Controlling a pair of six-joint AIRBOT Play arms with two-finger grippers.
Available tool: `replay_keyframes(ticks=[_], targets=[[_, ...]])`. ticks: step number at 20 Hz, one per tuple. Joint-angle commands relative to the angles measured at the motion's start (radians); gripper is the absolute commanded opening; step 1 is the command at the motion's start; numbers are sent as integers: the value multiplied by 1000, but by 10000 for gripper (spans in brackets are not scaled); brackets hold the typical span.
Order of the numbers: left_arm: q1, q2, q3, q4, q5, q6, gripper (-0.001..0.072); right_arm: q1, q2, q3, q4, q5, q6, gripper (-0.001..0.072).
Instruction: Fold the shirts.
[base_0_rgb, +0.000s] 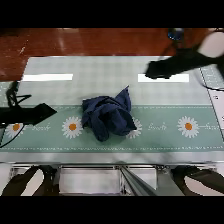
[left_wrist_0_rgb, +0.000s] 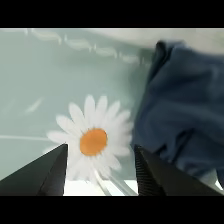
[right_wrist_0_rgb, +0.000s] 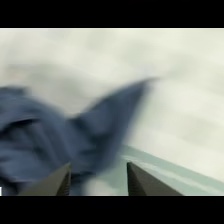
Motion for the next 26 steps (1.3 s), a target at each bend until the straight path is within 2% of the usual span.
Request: replay_keyframes(ticks=[1, 2, 4, 7, 13, 16, 17, 18, 19, 26], targets=[[27, -150, -91, -236, -82, 152, 506, -292, 209, -293, -93, -58, 88, 408], [2, -204, -95, -286, -72, 172, 506, -352, 256, -429, -8, -104, 77, 408], [-67, -297, -92, -348, -5, 177, 506, -412, 315, -636, 171, -159, -18, 407], [-184, -424, -47, -350, 71, 154, 506, -418, 334, -807, 335, -180, -123, 407], [-324, -570, 75, -349, 135, 101, 506, -410, 330, -856, 378, -172, -160, 407], [-359, -621, 117, -349, 127, 103, 497, -308, 282, -856, 378, -197, -159, 407], [-362, -634, 129, -349, 116, 111, 352, -258, 251, -856, 384, -212, -159, 407], [-362, -641, 138, -349, 101, 133, 97, -208, 213, -855, 404, -241, -158, 407], [-361, -640, 145, -349, 92, 159, 19, -167, 177, -855, 441, -271, -160, 407], [-360, -638, 167, -349, 62, 169, 19, 77, -44, -839, 792, -351, -318, 407]])
